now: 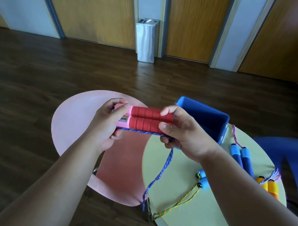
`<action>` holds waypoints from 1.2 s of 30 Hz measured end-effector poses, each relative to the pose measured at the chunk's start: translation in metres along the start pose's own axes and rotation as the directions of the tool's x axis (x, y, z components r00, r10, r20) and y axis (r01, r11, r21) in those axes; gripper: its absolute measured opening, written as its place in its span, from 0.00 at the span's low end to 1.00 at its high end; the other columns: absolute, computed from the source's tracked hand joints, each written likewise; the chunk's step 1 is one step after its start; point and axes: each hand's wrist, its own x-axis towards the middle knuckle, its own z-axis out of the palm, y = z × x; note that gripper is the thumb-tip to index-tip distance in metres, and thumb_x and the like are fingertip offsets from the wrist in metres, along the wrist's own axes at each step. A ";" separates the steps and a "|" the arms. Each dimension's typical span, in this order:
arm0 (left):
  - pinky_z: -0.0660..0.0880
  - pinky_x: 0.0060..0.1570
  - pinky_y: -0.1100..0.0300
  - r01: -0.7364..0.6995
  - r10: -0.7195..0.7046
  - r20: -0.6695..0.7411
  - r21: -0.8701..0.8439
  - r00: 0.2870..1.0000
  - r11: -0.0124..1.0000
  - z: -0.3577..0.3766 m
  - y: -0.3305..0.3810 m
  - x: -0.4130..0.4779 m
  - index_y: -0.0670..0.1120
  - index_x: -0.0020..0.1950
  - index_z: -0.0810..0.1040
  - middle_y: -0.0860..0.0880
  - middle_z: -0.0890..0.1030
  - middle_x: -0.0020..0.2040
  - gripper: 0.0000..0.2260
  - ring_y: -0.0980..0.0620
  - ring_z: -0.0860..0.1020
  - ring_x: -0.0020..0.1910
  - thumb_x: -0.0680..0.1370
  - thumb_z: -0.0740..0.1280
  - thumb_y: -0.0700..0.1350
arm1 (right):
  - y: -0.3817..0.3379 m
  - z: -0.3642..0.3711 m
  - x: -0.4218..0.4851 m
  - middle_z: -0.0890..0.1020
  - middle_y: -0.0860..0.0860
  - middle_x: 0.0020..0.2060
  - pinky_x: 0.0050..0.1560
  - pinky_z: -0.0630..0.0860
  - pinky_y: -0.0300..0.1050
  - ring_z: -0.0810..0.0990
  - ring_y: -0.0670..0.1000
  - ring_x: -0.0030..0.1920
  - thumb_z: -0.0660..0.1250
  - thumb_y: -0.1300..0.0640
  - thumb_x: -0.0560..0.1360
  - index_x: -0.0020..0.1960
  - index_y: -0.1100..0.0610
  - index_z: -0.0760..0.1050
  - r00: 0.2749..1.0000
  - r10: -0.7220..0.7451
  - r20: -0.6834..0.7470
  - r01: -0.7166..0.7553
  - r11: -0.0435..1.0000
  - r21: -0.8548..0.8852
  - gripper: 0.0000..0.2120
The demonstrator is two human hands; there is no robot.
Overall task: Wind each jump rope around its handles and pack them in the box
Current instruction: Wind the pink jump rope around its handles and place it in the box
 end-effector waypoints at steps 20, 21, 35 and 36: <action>0.58 0.24 0.62 -0.103 0.100 0.063 0.042 0.993 0.994 0.036 -0.011 -0.009 0.50 0.53 0.78 0.49 0.77 0.38 0.02 0.50 0.70 0.26 0.83 0.67 0.43 | 0.003 -0.024 -0.024 0.71 0.60 0.45 0.33 0.65 0.47 0.68 0.53 0.33 0.63 0.63 0.84 0.56 0.52 0.63 0.990 0.054 -0.132 -0.063 0.996 -0.065 0.10; 0.58 0.24 0.62 -0.114 0.111 0.060 0.054 0.992 0.992 0.037 -0.011 -0.009 0.51 0.53 0.78 0.51 0.77 0.36 0.03 0.49 0.71 0.27 0.83 0.67 0.43 | 0.004 -0.025 -0.023 0.70 0.59 0.46 0.32 0.63 0.46 0.67 0.53 0.33 0.62 0.64 0.84 0.55 0.53 0.63 0.987 0.062 -0.146 -0.070 0.996 -0.054 0.10; 0.75 0.56 0.51 0.217 -0.264 0.317 0.176 0.911 0.960 0.075 -0.076 -0.040 0.50 0.73 0.73 0.51 0.85 0.61 0.26 0.48 0.82 0.60 0.77 0.67 0.57 | 0.002 -0.030 -0.002 0.70 0.61 0.46 0.31 0.66 0.47 0.68 0.53 0.30 0.64 0.67 0.82 0.50 0.52 0.64 0.925 0.036 -0.378 -0.009 0.997 0.072 0.12; 0.74 0.61 0.50 0.186 -0.283 0.406 0.260 0.869 0.947 0.080 -0.076 -0.045 0.51 0.75 0.71 0.54 0.84 0.63 0.26 0.51 0.80 0.65 0.79 0.67 0.58 | 0.002 -0.030 -0.001 0.70 0.61 0.46 0.31 0.67 0.47 0.68 0.53 0.30 0.64 0.67 0.82 0.50 0.53 0.64 0.925 0.031 -0.380 -0.006 0.998 0.068 0.12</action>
